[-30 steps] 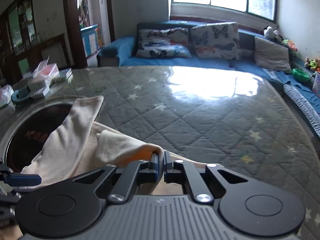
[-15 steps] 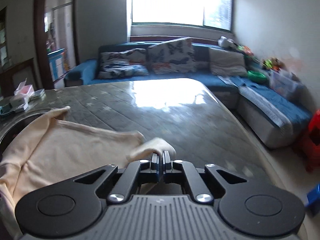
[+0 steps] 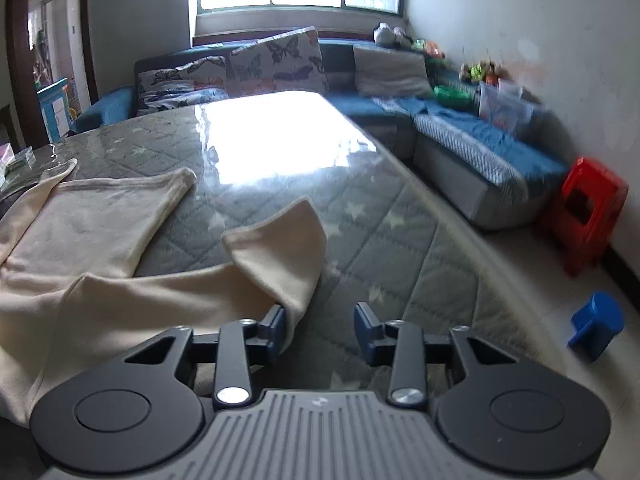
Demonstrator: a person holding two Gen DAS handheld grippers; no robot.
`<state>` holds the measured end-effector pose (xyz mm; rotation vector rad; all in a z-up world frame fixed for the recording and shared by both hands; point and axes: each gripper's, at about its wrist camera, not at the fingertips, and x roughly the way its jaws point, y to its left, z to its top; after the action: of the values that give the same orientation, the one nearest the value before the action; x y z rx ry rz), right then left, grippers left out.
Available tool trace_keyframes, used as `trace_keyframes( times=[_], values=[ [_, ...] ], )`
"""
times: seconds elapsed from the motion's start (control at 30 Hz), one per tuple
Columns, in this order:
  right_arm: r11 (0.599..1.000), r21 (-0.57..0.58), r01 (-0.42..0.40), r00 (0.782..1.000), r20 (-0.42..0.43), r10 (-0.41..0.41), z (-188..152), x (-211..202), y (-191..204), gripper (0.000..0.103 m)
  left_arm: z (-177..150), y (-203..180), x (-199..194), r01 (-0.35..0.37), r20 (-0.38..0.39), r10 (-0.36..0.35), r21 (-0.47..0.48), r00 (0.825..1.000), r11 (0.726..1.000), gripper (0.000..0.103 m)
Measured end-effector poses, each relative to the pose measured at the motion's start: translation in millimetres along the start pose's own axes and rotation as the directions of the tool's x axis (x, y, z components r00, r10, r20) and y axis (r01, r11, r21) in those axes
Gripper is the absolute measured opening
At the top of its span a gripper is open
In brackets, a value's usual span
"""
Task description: Fold clothes
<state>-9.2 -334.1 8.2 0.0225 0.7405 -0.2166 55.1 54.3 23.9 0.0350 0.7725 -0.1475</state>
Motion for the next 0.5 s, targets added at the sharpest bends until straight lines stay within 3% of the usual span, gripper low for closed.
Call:
trace_keyframes(
  times=[0.03,0.13,0.33,0.5],
  values=[
    [1.000,-0.020,0.000,1.000,0.007,0.001,1.8,0.7,3.4,0.047,6.3,-6.8,3.9,0.001,0.012,-0.002,0.014,1.000,1.000,0.044],
    [0.997,-0.081,-0.003,1.000,0.005,0.004,3.1,6.7,15.8,0.054,25.3,-26.9,17.6,0.012,0.040,-0.015,0.059,0.999,0.998,0.049],
    [0.990,-0.140,0.021,1.000,0.005,-0.020,5.4,27.0,28.8,0.061,61.0,-56.9,62.6,0.008,0.039,-0.012,0.111,0.999,0.994,0.050],
    [0.992,-0.073,0.103,0.995,0.019,-0.102,12.6,28.6,-3.1,0.064,80.7,-62.7,99.7,-0.011,0.030,0.008,0.102,1.000,0.995,0.050]
  ],
)
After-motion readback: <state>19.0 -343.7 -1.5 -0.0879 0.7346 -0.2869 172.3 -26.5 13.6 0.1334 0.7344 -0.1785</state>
